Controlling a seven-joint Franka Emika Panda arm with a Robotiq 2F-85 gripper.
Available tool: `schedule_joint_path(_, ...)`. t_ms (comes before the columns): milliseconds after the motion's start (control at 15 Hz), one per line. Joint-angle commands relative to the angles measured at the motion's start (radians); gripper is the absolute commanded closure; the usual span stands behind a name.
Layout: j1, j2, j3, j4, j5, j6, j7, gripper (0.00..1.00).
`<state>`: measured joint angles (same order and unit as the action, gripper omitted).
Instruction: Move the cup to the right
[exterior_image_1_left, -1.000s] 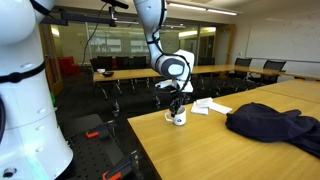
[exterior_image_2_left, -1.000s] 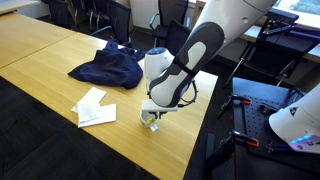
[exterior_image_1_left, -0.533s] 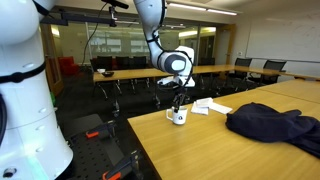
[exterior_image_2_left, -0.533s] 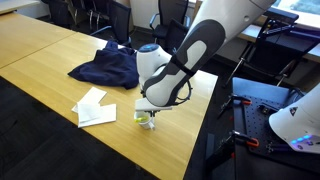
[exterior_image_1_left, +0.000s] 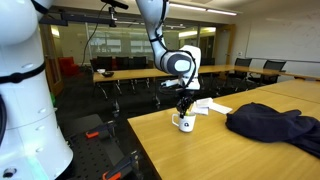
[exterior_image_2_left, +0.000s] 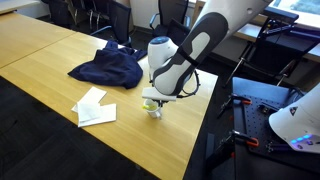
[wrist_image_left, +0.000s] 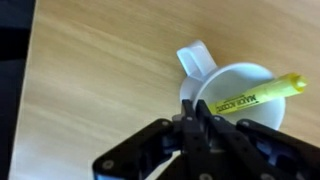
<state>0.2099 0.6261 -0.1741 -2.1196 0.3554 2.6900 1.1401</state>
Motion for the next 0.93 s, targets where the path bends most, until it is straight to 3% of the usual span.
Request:
schedule_joint_path(0, -0.098, -0.069, 0.055, -0.129, 0.108, 0.117, -0.014, 0.98)
schedule_joint_path(400, -0.373, -0.125, 0.207, -0.285, 0.389, 0.325, -0.23, 0.98)
schedule_joint_path(733, -0.465, -0.153, 0.197, -0.34, 0.444, 0.321, -0.259, 0.98)
schedule_joint_path(867, -0.499, -0.153, 0.224, -0.342, 0.459, 0.32, -0.28, 0.98)
